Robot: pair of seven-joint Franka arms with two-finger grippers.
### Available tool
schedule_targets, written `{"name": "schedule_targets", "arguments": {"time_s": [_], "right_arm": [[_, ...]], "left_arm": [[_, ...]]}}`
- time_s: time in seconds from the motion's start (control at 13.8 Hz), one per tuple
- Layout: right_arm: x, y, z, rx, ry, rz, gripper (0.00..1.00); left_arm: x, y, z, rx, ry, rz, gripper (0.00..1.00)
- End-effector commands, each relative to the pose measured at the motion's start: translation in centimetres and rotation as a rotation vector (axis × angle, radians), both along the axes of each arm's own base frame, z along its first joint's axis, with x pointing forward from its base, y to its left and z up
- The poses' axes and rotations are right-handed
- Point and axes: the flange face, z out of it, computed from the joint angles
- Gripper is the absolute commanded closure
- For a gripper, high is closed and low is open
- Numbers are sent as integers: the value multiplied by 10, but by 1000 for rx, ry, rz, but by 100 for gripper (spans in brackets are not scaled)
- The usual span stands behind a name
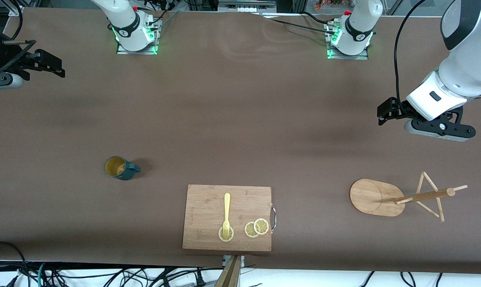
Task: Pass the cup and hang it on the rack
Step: 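Move the right gripper down toward the teal mug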
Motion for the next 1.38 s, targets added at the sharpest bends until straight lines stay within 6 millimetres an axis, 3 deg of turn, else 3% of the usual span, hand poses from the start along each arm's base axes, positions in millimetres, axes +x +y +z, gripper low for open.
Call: {"name": "schedule_targets", "arguments": {"time_s": [0.0, 0.15, 0.36, 0.58, 0.73, 1.09, 1.31], "right_arm": [[-1, -3, -9, -11, 7, -9, 0], [2, -3, -30, -12, 12, -13, 0], [13, -4, -93, -14, -25, -10, 0], [59, -5, -183, -36, -41, 10, 0], [81, -4, -225, -37, -84, 40, 1], [122, -6, -282, -41, -161, 39, 2], [138, -6, -303, -43, -167, 39, 2]], "left_arm": [[4, 1, 5, 5, -9, -9, 0], [4, 1, 6, 5, -10, -9, 0], [4, 1, 5, 5, -9, -9, 0], [4, 1, 6, 5, -10, -8, 0], [4, 0, 7, 6, -12, -11, 0], [4, 1, 6, 7, -11, -11, 0], [5, 6, 6, 11, -11, -14, 0]]}}
